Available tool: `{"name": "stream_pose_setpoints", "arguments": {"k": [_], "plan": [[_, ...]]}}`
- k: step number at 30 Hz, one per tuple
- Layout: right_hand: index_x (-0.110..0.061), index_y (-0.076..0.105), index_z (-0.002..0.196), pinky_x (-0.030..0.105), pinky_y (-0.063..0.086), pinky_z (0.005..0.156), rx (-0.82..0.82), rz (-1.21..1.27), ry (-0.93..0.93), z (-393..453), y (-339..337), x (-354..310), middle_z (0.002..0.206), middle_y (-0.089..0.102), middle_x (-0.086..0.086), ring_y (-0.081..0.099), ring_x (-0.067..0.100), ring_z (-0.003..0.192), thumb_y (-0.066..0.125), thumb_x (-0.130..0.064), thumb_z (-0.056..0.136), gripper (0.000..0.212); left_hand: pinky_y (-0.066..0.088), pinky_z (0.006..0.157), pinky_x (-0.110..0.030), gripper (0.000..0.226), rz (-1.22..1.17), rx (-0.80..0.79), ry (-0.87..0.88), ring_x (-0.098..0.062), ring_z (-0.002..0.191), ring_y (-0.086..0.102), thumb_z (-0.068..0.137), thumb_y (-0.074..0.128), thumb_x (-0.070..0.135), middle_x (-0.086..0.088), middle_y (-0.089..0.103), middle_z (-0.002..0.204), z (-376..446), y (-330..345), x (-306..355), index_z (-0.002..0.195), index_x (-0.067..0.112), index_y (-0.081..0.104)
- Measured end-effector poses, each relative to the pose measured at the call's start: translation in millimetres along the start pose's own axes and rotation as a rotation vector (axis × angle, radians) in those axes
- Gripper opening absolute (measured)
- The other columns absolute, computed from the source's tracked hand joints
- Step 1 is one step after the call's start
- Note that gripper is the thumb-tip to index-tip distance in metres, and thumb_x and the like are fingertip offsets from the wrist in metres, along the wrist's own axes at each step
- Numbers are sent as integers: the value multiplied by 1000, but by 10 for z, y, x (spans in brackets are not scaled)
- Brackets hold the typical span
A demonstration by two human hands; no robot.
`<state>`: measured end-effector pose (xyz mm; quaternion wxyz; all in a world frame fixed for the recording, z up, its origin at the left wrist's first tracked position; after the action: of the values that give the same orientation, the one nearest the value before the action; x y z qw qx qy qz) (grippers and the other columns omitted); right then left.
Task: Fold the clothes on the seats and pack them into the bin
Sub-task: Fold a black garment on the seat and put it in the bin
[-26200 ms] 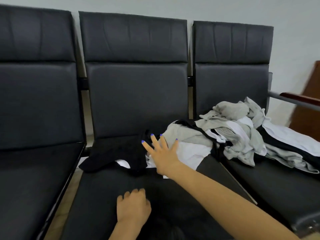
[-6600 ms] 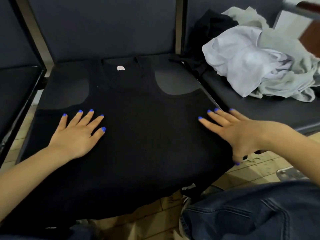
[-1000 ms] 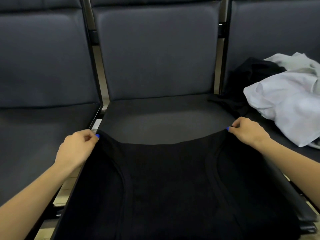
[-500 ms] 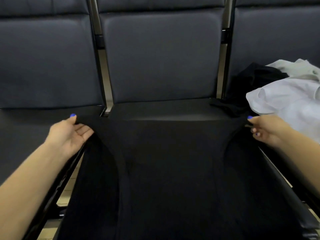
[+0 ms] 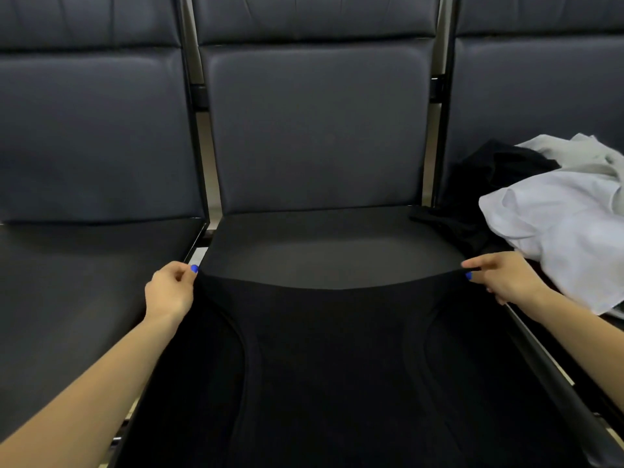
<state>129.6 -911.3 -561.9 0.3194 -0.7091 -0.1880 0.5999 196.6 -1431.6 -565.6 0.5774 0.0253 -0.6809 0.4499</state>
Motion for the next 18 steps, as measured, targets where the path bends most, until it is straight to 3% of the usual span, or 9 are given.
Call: {"name": "stream_pose_setpoints", "arguments": {"k": [3, 6, 8, 11, 13, 18], "plan": [[-13, 66, 90, 15, 30, 27, 33, -46, -2, 37, 3, 21, 60, 54, 6, 44, 19, 47, 69, -4, 83, 11, 37, 85, -35, 29, -7, 45, -38, -34, 106, 53, 98, 48, 22, -19, 61, 108, 35, -53, -86, 110, -1, 62], [-11, 66, 89, 16, 36, 36, 28, -83, 15, 61, 38, 22, 66, 57, 2, 47, 16, 53, 76, -10, 76, 17, 38, 81, -36, 40, -11, -75, -98, -31, 101, 54, 92, 56, 42, -12, 59, 100, 44, 8, -133, 100, 3, 61], [-11, 64, 89, 22, 37, 43, -5, -105, 46, 53, 60, -1, 67, 55, 1, 47, 15, 56, 77, -10, 74, 19, 40, 76, -33, 32, 27, -155, -90, -31, 95, 58, 87, 67, 34, -10, 60, 90, 18, 59, -115, 90, 3, 62], [-7, 62, 76, 21, 35, 35, -62, -111, 86, 8, 98, -35, 62, 51, 5, 44, 18, 52, 71, -5, 77, 10, 39, 75, -31, 17, 32, -158, -17, -28, 90, 58, 87, 68, 18, -10, 62, 87, 3, 42, -53, 87, 2, 63], [-4, 59, 68, 20, 31, 35, -102, -41, 128, -37, 94, -44, 60, 48, 8, 42, 18, 51, 67, -1, 79, 14, 39, 74, -32, 14, -25, -133, -2, -25, 86, 57, 88, 66, 17, -9, 62, 87, -32, -20, 25, 86, 4, 62], [-11, 55, 74, 18, 24, 38, -193, 201, 126, -193, -149, -216, 60, 40, 5, 35, 14, 49, 65, -4, 83, 15, 35, 55, -23, 15, -257, -313, -59, -11, 62, 48, 89, 64, 14, -1, 55, 72, -150, -33, 123, 80, 9, 53]]}}
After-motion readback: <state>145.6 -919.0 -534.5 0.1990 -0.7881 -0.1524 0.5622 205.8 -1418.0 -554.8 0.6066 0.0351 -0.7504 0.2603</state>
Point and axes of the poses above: each hand's wrist, its own z-axis towards the middle knuckle, its own y-axis out of the palm, x = y × z, the point moved 8 cm from there along z, towards the middle knuckle
